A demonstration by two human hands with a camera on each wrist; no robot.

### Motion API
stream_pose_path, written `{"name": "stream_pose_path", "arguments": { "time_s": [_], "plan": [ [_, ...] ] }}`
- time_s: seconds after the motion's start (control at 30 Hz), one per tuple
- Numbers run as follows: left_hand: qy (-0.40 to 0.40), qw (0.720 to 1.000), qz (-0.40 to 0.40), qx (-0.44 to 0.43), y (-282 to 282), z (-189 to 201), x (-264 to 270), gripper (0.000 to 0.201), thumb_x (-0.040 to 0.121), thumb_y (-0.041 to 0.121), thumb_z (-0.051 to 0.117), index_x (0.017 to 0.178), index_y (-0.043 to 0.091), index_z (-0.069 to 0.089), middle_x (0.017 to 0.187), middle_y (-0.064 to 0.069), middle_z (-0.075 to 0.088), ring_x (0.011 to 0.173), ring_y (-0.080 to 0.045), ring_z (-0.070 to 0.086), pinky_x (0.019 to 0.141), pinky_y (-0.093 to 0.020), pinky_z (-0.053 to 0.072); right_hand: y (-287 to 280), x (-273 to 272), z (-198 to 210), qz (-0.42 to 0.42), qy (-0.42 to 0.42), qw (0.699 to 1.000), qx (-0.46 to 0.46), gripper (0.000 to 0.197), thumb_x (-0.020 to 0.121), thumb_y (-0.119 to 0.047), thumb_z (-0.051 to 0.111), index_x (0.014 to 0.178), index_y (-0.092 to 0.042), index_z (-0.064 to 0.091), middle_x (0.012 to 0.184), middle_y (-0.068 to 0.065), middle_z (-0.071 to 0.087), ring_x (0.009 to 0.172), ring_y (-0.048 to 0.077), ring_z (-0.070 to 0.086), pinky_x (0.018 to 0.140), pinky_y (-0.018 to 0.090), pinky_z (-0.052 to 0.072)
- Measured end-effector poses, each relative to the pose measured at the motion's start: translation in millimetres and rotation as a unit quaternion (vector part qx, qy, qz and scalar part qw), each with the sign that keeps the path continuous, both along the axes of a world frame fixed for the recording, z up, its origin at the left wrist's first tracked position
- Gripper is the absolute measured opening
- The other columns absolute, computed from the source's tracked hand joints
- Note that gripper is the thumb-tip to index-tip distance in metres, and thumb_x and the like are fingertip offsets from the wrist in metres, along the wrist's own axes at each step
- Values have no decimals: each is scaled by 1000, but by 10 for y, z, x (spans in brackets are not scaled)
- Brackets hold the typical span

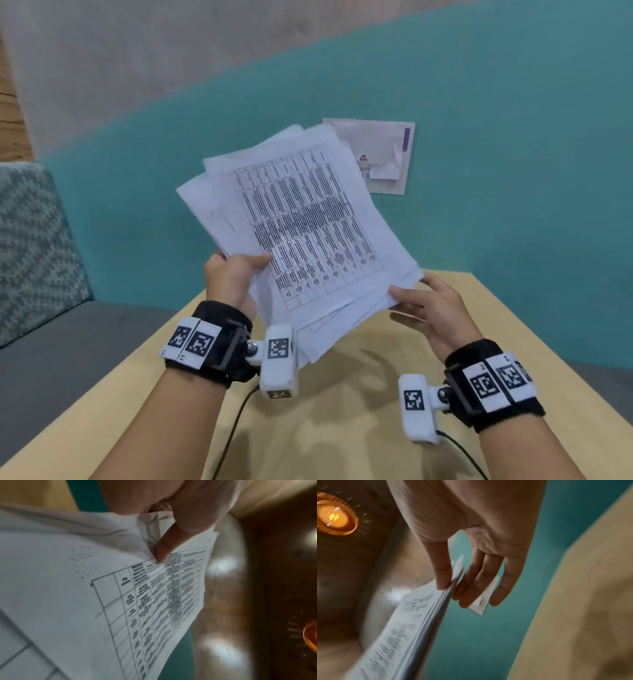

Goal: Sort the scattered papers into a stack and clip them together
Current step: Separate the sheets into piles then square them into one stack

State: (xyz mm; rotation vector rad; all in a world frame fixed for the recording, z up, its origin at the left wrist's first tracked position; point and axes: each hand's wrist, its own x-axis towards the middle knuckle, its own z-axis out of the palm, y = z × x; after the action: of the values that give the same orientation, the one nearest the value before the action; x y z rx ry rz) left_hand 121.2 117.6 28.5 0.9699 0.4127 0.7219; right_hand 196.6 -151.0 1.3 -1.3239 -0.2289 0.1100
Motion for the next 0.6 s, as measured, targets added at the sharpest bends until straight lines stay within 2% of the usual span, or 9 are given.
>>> {"name": "stream_pose_path", "arguments": {
  "time_s": [0.1, 0.17, 0.2, 0.27, 0.3, 0.37, 0.47, 0.53, 0.6],
  "plan": [
    [-5, 997, -26, -69, 31, -1, 18, 77, 67, -14, 78, 139, -7, 49, 116, -23, 71, 105, -35, 72, 90, -46, 57, 161, -149, 48, 98, 53, 986, 121, 28, 87, -21, 73, 111, -12, 62, 105, 13, 73, 97, 29, 69, 93, 53, 57],
    [-24, 994, -51, -97, 20, 2, 23, 76, 65, -14, 76, 136, -7, 50, 113, -25, 73, 101, -39, 74, 94, -56, 56, 274, -250, 93, 137, 63, 977, 150, 38, 87, -31, 70, 119, -11, 66, 111, 11, 74, 103, 28, 69, 91, 52, 58],
    [-32, 992, -61, -104, 5, 3, 27, 79, 62, -13, 76, 136, -7, 50, 112, -25, 73, 101, -40, 74, 95, -58, 56, 334, -291, 111, 143, 60, 975, 158, 44, 87, -32, 69, 125, -10, 66, 115, 11, 74, 104, 27, 69, 89, 49, 59],
    [-43, 990, -74, -110, -31, -3, 49, 91, 52, -8, 80, 138, -5, 49, 114, -23, 74, 103, -40, 74, 97, -58, 54, 445, -369, 133, 140, 51, 973, 174, 46, 90, -26, 69, 133, -11, 64, 123, 10, 73, 111, 26, 70, 96, 48, 56],
    [-43, 990, -77, -107, -67, 0, 49, 95, 49, -6, 81, 139, -4, 49, 116, -22, 73, 104, -40, 73, 97, -57, 54, 494, -397, 133, 136, 46, 973, 183, 44, 91, -22, 68, 134, -13, 64, 125, 10, 73, 115, 26, 69, 101, 48, 53],
    [-41, 991, -85, -99, -153, 7, 42, 94, 50, -5, 82, 139, -4, 50, 121, -22, 70, 105, -39, 73, 97, -56, 55, 556, -410, 108, 107, 35, 974, 198, 38, 93, -13, 68, 131, -14, 66, 123, 9, 73, 115, 27, 70, 102, 47, 51],
    [-42, 989, -117, -84, -301, 52, -32, 78, 64, -12, 77, 137, -8, 49, 120, -26, 71, 102, -40, 74, 94, -56, 58, 544, -338, 59, 29, 43, 978, 200, 33, 89, -4, 71, 122, -6, 69, 116, 13, 76, 107, 31, 73, 99, 50, 54],
    [-47, 987, -142, -66, -359, 75, -59, 55, 76, -14, 72, 129, -11, 57, 114, -25, 73, 100, -39, 75, 92, -54, 59, 476, -256, 48, 0, 55, 980, 190, 34, 87, -2, 72, 121, -1, 69, 115, 16, 76, 104, 33, 74, 98, 54, 54],
    [-44, 986, -157, -30, -383, 117, -88, 24, 87, 1, 71, 111, -2, 69, 95, -11, 76, 89, -29, 74, 87, -43, 61, 362, -167, 42, -7, 62, 981, 185, 37, 88, 0, 71, 124, 1, 66, 117, 18, 74, 105, 35, 73, 97, 55, 54]
  ]
}}
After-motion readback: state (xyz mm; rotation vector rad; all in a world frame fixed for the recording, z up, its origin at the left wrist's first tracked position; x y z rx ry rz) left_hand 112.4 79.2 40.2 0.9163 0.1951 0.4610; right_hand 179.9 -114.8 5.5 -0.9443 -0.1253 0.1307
